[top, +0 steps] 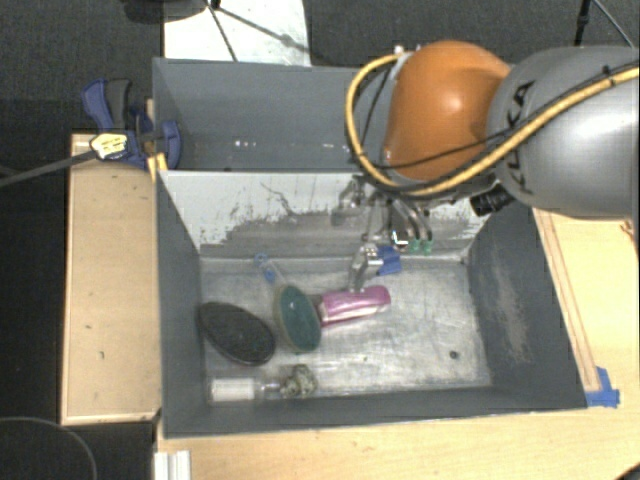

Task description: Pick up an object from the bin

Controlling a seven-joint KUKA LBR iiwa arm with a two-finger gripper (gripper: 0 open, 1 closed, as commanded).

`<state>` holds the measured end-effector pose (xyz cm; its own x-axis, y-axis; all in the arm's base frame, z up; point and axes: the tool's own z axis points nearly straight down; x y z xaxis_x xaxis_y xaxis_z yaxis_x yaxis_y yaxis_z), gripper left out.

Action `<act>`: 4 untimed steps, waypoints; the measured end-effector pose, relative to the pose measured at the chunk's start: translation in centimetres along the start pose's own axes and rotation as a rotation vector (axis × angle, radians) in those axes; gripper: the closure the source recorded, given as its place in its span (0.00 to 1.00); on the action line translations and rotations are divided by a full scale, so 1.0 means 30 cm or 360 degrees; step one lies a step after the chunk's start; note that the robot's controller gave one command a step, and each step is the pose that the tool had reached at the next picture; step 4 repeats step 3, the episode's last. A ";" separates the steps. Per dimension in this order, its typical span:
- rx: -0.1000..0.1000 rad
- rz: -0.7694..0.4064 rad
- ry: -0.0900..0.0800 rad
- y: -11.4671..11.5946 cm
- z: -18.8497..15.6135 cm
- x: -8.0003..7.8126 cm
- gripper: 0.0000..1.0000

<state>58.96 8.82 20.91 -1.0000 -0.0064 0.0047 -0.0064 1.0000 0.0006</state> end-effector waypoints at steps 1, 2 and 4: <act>0.0002 -0.0168 0.0002 -0.138 0.410 0.045 0.00; 0.0000 -0.0163 -0.0011 -0.133 0.392 0.037 1.00; 0.0002 -0.0213 -0.0023 -0.144 -0.049 0.015 1.00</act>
Offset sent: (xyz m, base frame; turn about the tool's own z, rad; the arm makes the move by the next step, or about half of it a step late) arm -0.0120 -0.0398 -0.1187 -0.1073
